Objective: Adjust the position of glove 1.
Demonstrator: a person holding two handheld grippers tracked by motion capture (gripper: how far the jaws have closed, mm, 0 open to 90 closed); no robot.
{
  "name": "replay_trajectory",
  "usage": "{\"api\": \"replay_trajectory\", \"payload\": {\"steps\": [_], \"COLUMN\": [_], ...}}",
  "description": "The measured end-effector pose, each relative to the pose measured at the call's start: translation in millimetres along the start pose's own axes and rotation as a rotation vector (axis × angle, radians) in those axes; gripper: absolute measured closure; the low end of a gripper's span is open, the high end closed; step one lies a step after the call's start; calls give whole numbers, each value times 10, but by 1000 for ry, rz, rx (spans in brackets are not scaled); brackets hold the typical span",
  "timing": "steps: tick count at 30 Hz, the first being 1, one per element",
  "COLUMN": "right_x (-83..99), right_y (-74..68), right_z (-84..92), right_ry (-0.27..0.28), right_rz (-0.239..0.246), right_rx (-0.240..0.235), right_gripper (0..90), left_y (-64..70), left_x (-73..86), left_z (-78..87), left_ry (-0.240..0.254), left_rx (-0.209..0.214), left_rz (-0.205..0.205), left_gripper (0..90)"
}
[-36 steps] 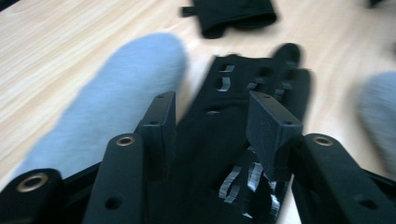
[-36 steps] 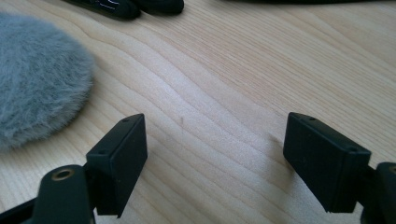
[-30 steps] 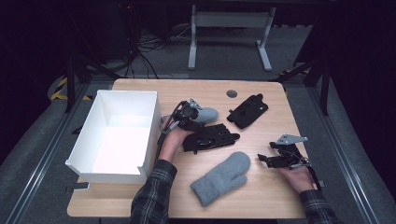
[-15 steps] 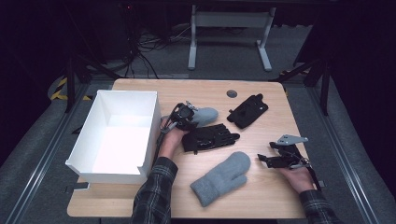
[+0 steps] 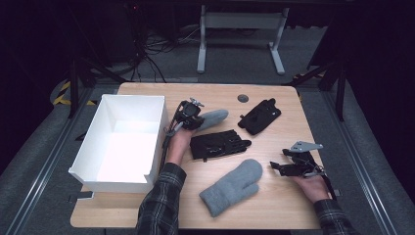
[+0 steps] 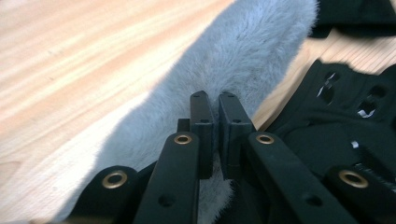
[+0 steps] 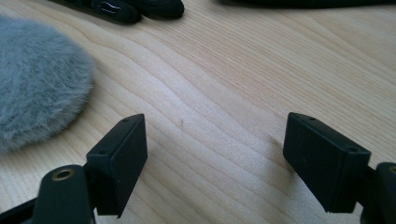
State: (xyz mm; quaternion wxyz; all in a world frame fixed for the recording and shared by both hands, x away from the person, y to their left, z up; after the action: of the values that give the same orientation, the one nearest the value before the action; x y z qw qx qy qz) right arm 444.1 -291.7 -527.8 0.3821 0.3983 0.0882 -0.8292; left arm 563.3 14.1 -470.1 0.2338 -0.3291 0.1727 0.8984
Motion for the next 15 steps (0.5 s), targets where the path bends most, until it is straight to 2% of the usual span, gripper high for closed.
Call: {"api": "replay_trajectory", "payload": {"steps": [5,11,15], "right_x": [0,0,0], "right_y": [0,0,1], "right_z": [0,1,1], "right_ry": [0,0,0], "right_rz": [0,-1,-1], "right_rx": [0,0,1], "right_gripper": [227,228,230], "left_y": [85,282,424], "left_x": [-72,-127,-140], "left_z": [158,372,533], "left_ry": [22,36,42], "left_rx": [35,108,139], "left_rz": [14,17,0], "left_gripper": [867,868,869]}}
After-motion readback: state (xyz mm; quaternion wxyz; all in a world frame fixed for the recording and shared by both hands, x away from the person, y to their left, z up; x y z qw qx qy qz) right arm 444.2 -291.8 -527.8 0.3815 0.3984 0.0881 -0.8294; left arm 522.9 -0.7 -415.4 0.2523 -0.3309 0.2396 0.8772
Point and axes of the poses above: each handheld gripper's, and its own axes: z roughly backward along the jaws, x roughly out of its underside, y roughly to its right, the point moved 9 cm from there along -z, roughly forward along the jaws, and after that the axes turned 10 degrees about z, right-handed, at the moved point
